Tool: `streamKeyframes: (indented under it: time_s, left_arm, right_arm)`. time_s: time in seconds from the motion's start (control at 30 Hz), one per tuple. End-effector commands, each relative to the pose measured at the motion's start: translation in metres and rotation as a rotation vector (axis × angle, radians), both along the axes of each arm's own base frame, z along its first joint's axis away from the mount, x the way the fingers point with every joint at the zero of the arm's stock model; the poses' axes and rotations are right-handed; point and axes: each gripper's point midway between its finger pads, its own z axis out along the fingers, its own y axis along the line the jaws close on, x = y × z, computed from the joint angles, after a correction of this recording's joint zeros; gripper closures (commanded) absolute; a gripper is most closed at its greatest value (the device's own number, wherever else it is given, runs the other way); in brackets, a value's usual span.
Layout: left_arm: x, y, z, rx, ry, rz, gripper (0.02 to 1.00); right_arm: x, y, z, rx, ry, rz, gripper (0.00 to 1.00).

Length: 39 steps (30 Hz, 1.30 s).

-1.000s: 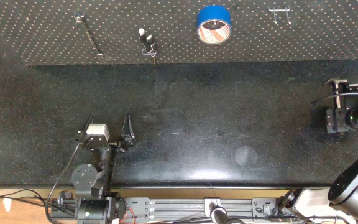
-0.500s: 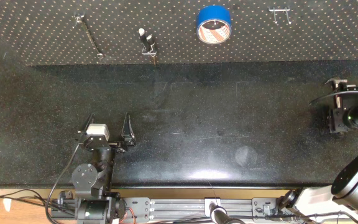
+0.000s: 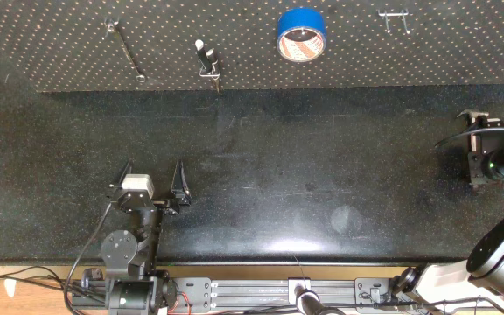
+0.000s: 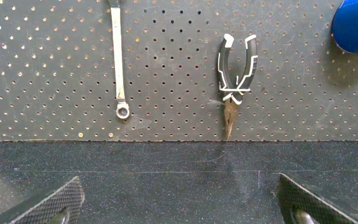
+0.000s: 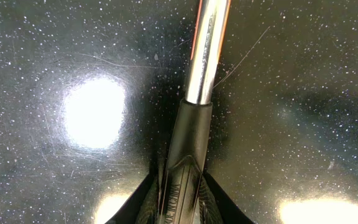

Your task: Place Tools Onto Pegboard

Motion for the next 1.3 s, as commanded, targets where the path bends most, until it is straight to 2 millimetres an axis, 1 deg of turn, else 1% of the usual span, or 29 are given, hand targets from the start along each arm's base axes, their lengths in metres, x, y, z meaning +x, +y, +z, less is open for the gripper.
streamKeyframes:
  time_s: [0.03,0.2,0.23,0.27,0.3,0.53,0.6,0.67,0.73,0.77,0.83,0.87,0.9,1.0,1.03,1.1,1.17,1.23,1.27,1.3]
  left_arm:
    - [-0.001,-0.001,0.000,0.001,-0.001,-0.010,0.023]
    - [-0.001,-0.001,0.000,0.001,-0.001,-0.010,0.023]
    - [-0.001,-0.001,0.000,0.001,-0.001,-0.010,0.023]
    - [-0.001,-0.001,0.000,0.001,-0.001,-0.010,0.023]
    - [-0.001,-0.001,0.000,0.001,-0.001,-0.010,0.023]
    - [-0.001,-0.001,0.000,0.001,-0.001,-0.010,0.023]
    - [-0.001,-0.001,0.000,0.001,-0.001,-0.010,0.023]
    - [-0.001,-0.001,0.000,0.001,-0.001,-0.010,0.023]
    - [-0.001,-0.001,0.000,0.001,-0.001,-0.010,0.023]
    - [-0.001,-0.001,0.000,0.001,-0.001,-0.010,0.023]
    - [-0.001,-0.001,0.000,0.001,-0.001,-0.010,0.023]
    - [-0.001,-0.001,0.000,0.001,-0.001,-0.010,0.023]
    - [-0.001,-0.001,0.000,0.001,-0.001,-0.010,0.023]
    - [-0.001,-0.001,0.000,0.001,-0.001,-0.010,0.023]
    - [-0.001,-0.001,0.000,0.001,-0.001,-0.010,0.025]
    - [-0.001,-0.001,0.000,0.001,-0.001,-0.010,0.023]
    - [-0.001,-0.001,0.000,0.001,-0.001,-0.010,0.023]
    - [-0.001,-0.001,0.000,0.001,-0.001,-0.010,0.023]
    - [-0.001,-0.001,0.000,0.001,-0.001,-0.010,0.023]
    - [-0.001,-0.001,0.000,0.001,-0.001,-0.010,0.023]
  right_arm:
    - [-0.002,0.002,-0.006,0.020,0.011,0.001,0.783]
    - [-0.002,0.002,-0.006,0.020,0.011,0.001,0.790]
    - [-0.002,0.002,-0.006,0.020,0.011,0.001,0.814]
    - [-0.002,0.002,-0.006,0.020,0.011,0.001,0.888]
    - [-0.002,0.002,-0.006,0.020,0.011,0.001,0.921]
    - [0.000,0.001,-0.005,0.019,0.004,-0.018,0.923]
    - [0.003,0.001,0.002,0.013,-0.022,-0.016,0.925]
    - [0.018,0.009,0.032,0.033,-0.151,0.003,0.925]
    - [0.030,0.019,0.065,0.056,-0.281,-0.007,0.928]
    - [0.034,0.023,0.088,0.056,-0.353,-0.025,0.925]
    - [0.040,0.036,0.115,0.084,-0.452,-0.005,0.925]
    - [0.044,0.048,0.130,0.086,-0.500,0.021,0.925]
    - [0.050,0.064,0.148,0.084,-0.550,0.040,0.928]
    - [0.074,0.109,0.183,0.106,-0.677,0.118,0.928]
    - [0.080,0.120,0.191,0.115,-0.710,0.137,0.928]
    - [0.094,0.145,0.216,0.139,-0.810,0.180,0.925]
    - [0.103,0.164,0.232,0.157,-0.876,0.224,0.928]
    - [0.110,0.186,0.242,0.172,-0.923,0.288,0.928]
    - [0.114,0.195,0.241,0.179,-0.923,0.310,0.925]
    - [0.116,0.199,0.236,0.187,-0.912,0.319,0.928]
